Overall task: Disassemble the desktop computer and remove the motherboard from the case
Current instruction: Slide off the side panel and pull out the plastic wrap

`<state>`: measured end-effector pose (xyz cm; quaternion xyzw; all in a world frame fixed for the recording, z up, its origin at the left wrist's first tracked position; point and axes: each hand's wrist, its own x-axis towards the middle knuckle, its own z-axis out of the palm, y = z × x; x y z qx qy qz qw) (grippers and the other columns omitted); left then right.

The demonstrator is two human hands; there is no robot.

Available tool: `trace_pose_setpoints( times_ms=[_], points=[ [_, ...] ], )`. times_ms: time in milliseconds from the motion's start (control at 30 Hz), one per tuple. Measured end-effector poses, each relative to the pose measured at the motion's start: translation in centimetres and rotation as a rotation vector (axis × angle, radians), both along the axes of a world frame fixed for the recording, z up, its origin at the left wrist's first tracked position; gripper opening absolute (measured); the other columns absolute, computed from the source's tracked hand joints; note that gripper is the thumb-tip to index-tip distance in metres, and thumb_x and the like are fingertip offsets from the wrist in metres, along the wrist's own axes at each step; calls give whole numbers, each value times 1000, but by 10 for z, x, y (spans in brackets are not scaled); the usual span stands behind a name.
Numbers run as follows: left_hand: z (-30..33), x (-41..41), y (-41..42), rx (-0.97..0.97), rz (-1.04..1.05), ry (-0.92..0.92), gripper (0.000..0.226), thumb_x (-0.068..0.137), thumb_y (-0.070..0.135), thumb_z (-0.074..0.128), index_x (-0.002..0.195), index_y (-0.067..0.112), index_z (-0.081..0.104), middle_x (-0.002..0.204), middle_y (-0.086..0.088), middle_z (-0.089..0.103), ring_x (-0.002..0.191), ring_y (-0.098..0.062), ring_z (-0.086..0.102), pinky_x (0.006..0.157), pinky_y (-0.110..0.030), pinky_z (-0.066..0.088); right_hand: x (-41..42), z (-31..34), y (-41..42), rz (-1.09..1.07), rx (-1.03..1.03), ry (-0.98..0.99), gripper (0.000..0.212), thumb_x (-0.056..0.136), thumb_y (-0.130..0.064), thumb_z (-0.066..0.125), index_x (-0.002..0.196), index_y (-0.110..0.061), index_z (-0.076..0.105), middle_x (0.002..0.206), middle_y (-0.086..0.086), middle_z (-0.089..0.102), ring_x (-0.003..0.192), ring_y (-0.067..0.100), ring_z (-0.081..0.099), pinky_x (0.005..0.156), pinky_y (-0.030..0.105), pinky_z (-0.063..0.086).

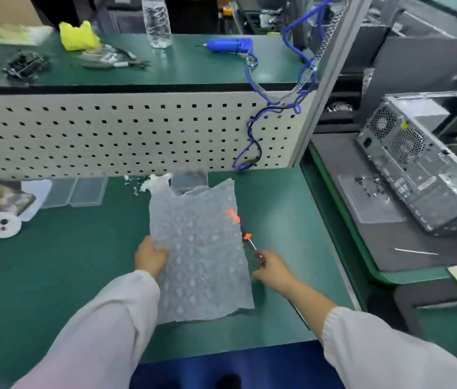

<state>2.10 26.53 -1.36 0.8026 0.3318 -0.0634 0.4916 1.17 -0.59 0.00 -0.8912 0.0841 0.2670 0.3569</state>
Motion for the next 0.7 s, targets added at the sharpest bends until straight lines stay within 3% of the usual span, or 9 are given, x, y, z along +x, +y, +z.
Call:
trace_pose_setpoints(
  times_ms=[100, 200, 267, 333, 400, 467, 500, 600, 700],
  points=[
    [-1, 4, 3, 101, 53, 39, 34, 80, -3, 62, 111, -5, 47, 115, -26, 56, 105, -39, 56, 90, -43, 45, 4, -3, -1, 60, -43, 19, 50, 83, -2, 59, 132, -7, 50, 118, 14, 55, 106, 24, 55, 84, 22, 43],
    [7, 8, -9, 245, 66, 35, 65, 76, 2, 69, 132, -8, 37, 131, -27, 41, 121, -40, 41, 98, -47, 37, 6, 1, -6, 35, -57, -7, 40, 84, -2, 58, 124, -6, 58, 119, 13, 58, 108, 24, 56, 81, 19, 40],
    [16, 13, -23, 328, 47, -64, 66, 76, 5, 70, 133, -5, 38, 133, -24, 38, 124, -38, 37, 99, -47, 34, 6, 7, -13, 9, -53, -7, 34, 85, -3, 56, 119, -5, 61, 113, 11, 61, 102, 24, 57, 81, 21, 41],
    [25, 19, -43, 320, -33, -191, 46, 79, 5, 67, 121, -2, 50, 122, -20, 48, 115, -35, 46, 96, -43, 38, 2, 15, -22, -6, -51, 0, 28, 86, -5, 55, 113, -6, 64, 102, 7, 62, 88, 21, 56, 73, 20, 42],
    [39, 24, -73, 165, -177, -232, 10, 84, 6, 61, 94, 2, 62, 91, -14, 61, 90, -33, 59, 78, -34, 44, -3, 26, -34, -58, -40, -21, 21, 87, -8, 54, 103, -5, 67, 91, 8, 64, 83, 22, 59, 72, 25, 47],
    [55, 27, -113, 27, -383, -167, 21, 87, 8, 56, 67, 9, 63, 62, -9, 57, 63, -27, 56, 62, -30, 43, -10, 42, -49, -133, 2, -49, 15, 89, -10, 52, 94, -5, 66, 85, 11, 66, 80, 26, 63, 74, 34, 52],
    [62, 27, -136, -4, -488, -138, 28, 88, 10, 55, 60, 12, 60, 57, -8, 53, 58, -25, 52, 60, -30, 44, -15, 52, -58, -164, 20, -64, 14, 90, -10, 51, 89, -6, 65, 82, 12, 66, 74, 26, 62, 70, 33, 52],
    [90, 20, -213, -42, -789, -104, 33, 83, 21, 59, 51, 17, 56, 50, -5, 47, 48, -20, 44, 51, -25, 38, -35, 89, -96, -230, 33, -147, 18, 91, -12, 50, 78, -8, 63, 69, 9, 62, 58, 19, 55, 54, 22, 45],
    [120, -4, -294, -106, -1056, -32, 32, 84, 21, 57, 52, 18, 53, 43, 1, 42, 42, -15, 41, 41, -17, 31, -70, 127, -146, -303, -45, -255, 28, 92, -18, 50, 66, -13, 58, 60, 4, 57, 57, 16, 51, 57, 25, 42]
  ],
)
